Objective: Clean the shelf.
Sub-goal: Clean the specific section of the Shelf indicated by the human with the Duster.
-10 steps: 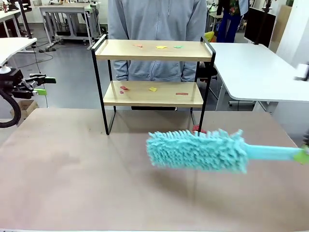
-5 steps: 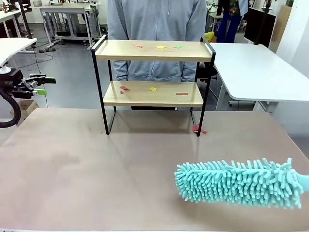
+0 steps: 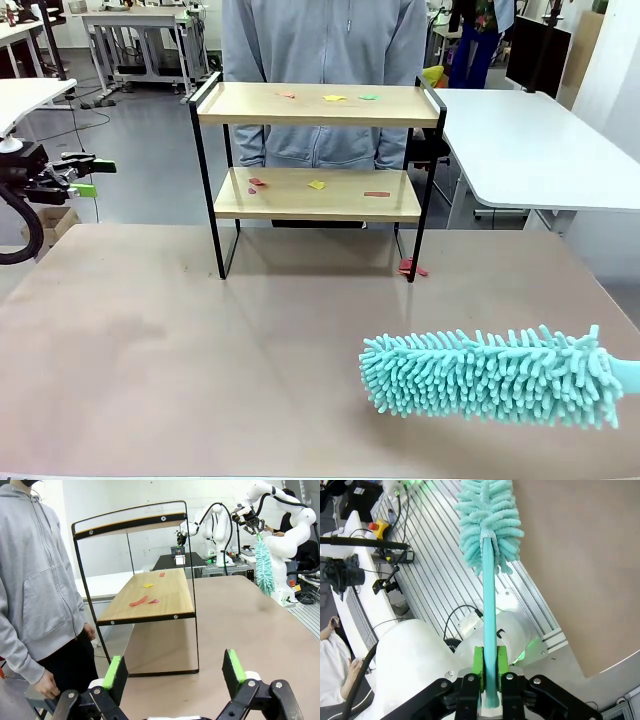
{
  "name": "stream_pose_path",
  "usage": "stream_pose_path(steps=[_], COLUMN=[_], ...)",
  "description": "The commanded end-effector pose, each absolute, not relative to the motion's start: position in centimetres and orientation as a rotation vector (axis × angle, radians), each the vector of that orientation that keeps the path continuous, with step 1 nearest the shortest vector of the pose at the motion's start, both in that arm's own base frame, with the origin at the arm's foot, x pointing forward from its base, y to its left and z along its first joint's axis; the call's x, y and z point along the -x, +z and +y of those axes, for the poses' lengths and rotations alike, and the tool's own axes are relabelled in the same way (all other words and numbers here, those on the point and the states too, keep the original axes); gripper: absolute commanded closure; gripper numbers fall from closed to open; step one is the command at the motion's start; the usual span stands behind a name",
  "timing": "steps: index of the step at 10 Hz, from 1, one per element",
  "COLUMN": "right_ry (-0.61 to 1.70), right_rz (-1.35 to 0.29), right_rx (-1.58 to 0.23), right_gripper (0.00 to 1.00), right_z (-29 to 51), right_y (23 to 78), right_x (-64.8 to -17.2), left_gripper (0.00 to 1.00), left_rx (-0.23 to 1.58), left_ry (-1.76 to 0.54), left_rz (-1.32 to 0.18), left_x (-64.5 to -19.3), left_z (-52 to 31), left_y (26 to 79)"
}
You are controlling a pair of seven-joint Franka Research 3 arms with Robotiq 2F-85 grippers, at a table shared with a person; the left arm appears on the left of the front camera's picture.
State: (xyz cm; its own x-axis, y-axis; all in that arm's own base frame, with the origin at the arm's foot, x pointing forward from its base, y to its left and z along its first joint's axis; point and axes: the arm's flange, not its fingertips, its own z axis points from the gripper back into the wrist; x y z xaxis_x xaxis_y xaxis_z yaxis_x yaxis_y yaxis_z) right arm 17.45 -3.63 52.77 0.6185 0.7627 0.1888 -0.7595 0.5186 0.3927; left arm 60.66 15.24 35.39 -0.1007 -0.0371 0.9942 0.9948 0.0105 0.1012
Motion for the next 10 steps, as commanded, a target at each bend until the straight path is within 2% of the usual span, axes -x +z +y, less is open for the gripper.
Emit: stream_pose_path(steps=[1, 10], right_ry=[0.908, 0.908], right_rz=[-0.011, -0.011], right_rx=[-0.480, -0.480], right_gripper=[0.86, 0.86], right_z=[-3.20, -3.20], right_y=[52.98, 52.98], right_x=[-17.77, -17.77], left_gripper=[0.00, 0.00], left_rx=[1.123, 1.123], left_ry=[-1.294, -1.294], left_rz=[-1.266, -1.266], left_x=[-60.58, -60.58], left_z=[15.23, 15.23], left_y=[35.59, 35.59])
